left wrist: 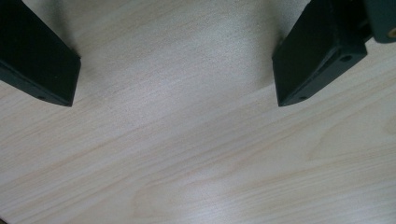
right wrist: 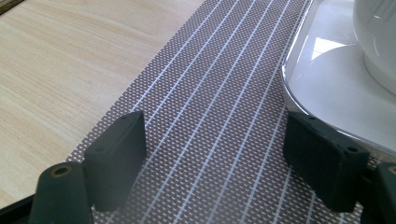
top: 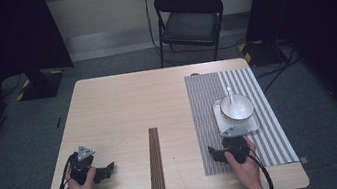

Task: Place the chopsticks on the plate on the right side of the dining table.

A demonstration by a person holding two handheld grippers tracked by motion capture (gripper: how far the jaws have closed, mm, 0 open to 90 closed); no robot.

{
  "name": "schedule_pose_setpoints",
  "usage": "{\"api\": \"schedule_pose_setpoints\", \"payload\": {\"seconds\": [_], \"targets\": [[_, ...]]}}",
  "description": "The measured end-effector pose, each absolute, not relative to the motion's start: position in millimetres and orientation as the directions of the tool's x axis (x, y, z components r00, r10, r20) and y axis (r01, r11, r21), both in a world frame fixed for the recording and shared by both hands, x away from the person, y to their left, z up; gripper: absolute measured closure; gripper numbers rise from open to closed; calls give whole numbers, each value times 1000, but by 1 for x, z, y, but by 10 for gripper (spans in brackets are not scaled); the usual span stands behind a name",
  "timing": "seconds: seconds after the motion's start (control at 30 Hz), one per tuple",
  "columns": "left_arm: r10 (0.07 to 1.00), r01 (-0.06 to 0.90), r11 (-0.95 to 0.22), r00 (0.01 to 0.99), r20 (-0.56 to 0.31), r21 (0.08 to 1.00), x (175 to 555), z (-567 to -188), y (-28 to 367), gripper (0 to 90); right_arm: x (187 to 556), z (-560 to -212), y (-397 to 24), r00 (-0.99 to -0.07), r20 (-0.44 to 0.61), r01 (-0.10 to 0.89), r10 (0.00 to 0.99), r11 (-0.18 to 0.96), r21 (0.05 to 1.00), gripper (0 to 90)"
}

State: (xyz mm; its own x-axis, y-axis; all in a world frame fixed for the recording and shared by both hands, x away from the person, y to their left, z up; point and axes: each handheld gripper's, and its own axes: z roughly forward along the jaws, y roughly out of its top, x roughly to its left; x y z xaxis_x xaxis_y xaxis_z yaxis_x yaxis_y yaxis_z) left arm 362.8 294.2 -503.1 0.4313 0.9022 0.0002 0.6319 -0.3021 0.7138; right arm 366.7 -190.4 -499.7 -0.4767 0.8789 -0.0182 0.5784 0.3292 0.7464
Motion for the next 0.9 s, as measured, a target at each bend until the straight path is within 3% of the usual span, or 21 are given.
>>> {"api": "schedule_pose_setpoints", "payload": {"seconds": [0.4,0.5,0.73,0.9], "targets": [[902,631,-299,432,-4,716,363,-503,294,3,365,-498,-187,-443,-20,596,896,311,740,214],[902,631,-299,432,-4,716,363,-503,294,3,363,-495,-181,-418,-63,582,906,320,748,183],[903,632,-300,430,-1,715,363,-503,294,3,360,-485,-171,-467,-21,571,884,319,756,145],[903,632,-300,430,-1,715,363,-503,294,3,357,-480,-165,-502,6,557,865,318,768,167]]}}
